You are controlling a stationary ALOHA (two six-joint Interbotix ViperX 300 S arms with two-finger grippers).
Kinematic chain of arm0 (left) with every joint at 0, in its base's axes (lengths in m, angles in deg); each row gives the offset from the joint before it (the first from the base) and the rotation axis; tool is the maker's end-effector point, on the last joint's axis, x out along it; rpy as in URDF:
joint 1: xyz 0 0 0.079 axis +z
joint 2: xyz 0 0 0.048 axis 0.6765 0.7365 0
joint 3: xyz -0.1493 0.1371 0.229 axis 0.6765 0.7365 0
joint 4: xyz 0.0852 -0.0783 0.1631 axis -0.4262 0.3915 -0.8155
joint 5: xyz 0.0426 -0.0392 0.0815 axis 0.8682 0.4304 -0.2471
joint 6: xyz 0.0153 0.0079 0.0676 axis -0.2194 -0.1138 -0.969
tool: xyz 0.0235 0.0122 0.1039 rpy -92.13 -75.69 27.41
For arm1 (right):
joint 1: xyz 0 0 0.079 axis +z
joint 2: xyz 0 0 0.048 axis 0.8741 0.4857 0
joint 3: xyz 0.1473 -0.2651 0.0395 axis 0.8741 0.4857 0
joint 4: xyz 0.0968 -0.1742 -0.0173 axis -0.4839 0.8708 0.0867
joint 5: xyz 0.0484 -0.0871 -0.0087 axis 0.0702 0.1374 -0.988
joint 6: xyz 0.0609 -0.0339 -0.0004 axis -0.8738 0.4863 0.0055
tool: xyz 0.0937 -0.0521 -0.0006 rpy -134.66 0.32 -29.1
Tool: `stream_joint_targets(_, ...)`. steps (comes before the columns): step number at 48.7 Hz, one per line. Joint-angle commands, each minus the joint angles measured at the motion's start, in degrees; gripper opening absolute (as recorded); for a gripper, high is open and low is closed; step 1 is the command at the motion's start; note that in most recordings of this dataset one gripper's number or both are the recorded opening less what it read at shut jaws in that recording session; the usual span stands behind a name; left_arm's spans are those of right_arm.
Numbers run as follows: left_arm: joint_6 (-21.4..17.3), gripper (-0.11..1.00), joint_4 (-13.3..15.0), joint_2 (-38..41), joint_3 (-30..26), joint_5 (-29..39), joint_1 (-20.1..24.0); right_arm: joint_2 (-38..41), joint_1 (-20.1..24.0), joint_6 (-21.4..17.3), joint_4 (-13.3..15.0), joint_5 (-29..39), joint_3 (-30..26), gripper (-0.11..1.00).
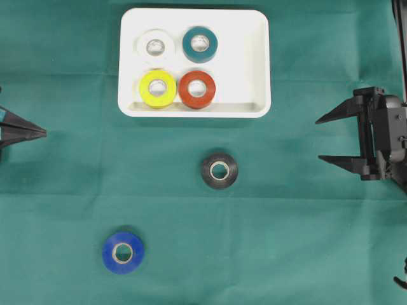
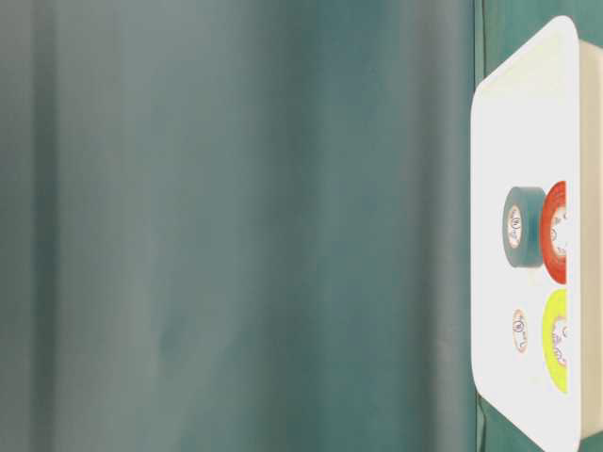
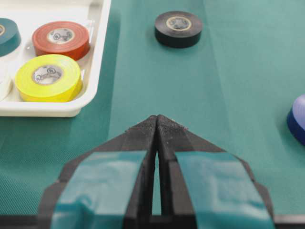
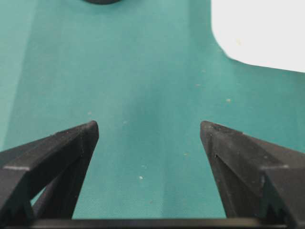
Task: Put the tape into the white case with the right arm.
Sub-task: 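Open the right gripper and withdraw it to the right, then reach the right gripper down onto the black tape and grasp it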
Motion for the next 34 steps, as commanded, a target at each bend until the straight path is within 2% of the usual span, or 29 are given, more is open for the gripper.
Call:
stream_joint_targets(1,0.0,0.00,0.1,0.4,-0.7,-0.3,0.1,0.3,1.1,-0.1,-0.1,-0.4,-0.7,0.66)
stream_joint_targets(19,0.0,0.00,0.0,0.4,-0.7,-0.3,0.2,2.1,1.2,0.0,0.0,-0.6,-2.2,0.66)
stream_joint_targets(34,0.0,0.00,0.1,0.4,-0.7,-0.3,0.2,11.6,1.1,0.7,0.2,-1.1,-8.4,0.65)
